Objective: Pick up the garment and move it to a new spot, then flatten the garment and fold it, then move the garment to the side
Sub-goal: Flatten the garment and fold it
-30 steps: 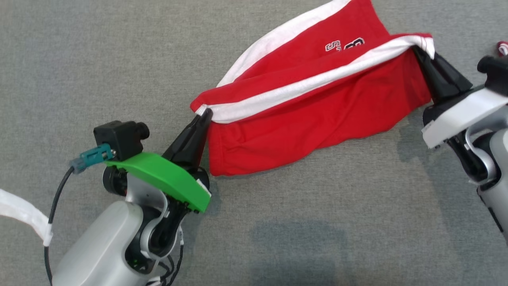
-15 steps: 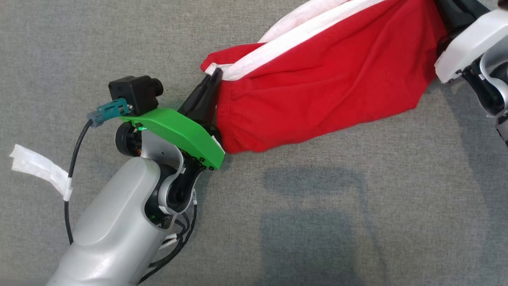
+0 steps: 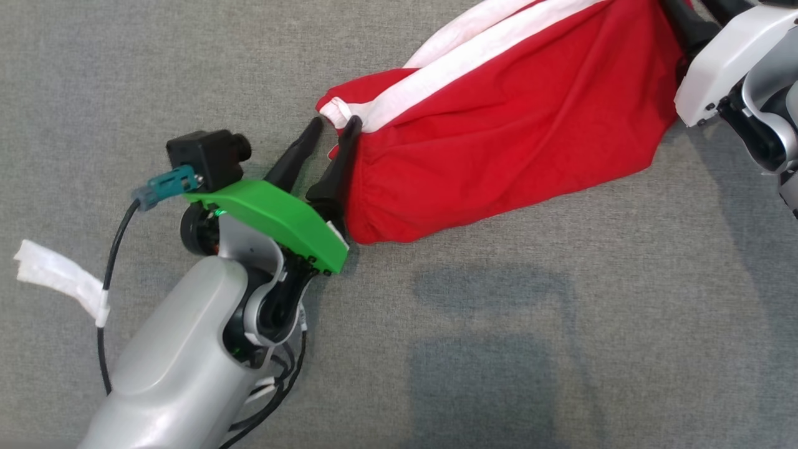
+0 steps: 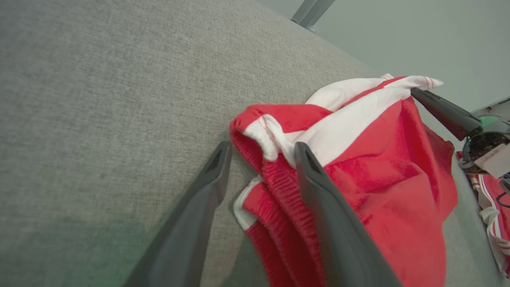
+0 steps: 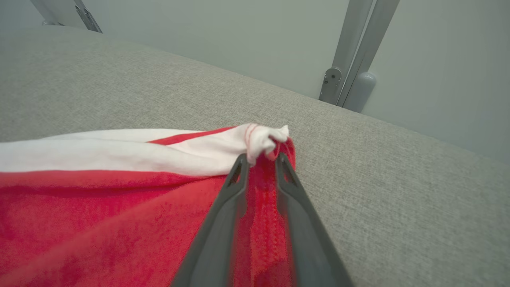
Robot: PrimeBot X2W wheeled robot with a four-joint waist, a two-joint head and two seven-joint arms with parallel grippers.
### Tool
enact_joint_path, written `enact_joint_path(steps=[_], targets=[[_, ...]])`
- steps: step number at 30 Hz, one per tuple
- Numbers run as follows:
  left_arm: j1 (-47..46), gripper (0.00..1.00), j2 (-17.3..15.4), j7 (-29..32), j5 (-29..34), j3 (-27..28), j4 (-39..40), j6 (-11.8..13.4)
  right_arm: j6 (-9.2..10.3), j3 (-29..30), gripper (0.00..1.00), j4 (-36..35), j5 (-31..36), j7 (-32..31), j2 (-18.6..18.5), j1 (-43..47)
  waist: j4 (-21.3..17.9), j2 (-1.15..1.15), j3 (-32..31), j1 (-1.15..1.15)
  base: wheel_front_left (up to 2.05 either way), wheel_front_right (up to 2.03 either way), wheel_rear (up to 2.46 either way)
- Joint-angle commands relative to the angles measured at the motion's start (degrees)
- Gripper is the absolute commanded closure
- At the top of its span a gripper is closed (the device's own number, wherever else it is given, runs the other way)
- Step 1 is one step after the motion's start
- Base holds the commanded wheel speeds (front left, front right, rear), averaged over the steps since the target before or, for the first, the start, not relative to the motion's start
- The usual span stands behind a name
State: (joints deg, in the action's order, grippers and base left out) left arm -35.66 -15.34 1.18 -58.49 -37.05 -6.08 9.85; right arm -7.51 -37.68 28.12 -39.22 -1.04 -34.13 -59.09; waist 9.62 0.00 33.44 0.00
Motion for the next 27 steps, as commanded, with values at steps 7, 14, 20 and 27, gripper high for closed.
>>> enact_joint_path(steps=[7,14,20,27], targets=[[6.20,0.00,-4.90,-5.42,3.56,1.70,4.71,3.21,0.04,-1.38,0.00,-1.93,-2.49,-5.97,-3.84,1.43,-1.95,0.00,-3.64,0.00,0.00,0.00,0.00],[11.76,0.00,-7.86,-15.05,13.99,2.28,11.68,7.89,0.03,2.02,0.00,-4.64,-6.56,-17.25,-7.14,2.73,0.01,0.00,-3.74,0.00,0.00,0.00,0.00],[14.68,0.00,-3.66,-16.42,18.79,3.38,12.08,7.24,0.02,5.63,0.00,-2.60,-5.91,-22.50,-4.33,2.97,3.28,0.00,-1.39,0.00,0.00,0.00,0.00],[15.63,0.00,3.08,-16.39,23.55,6.48,9.96,2.25,-0.01,4.46,0.00,0.74,-1.36,-30.50,-0.90,3.46,6.28,0.00,0.16,0.00,0.00,0.00,0.00]])
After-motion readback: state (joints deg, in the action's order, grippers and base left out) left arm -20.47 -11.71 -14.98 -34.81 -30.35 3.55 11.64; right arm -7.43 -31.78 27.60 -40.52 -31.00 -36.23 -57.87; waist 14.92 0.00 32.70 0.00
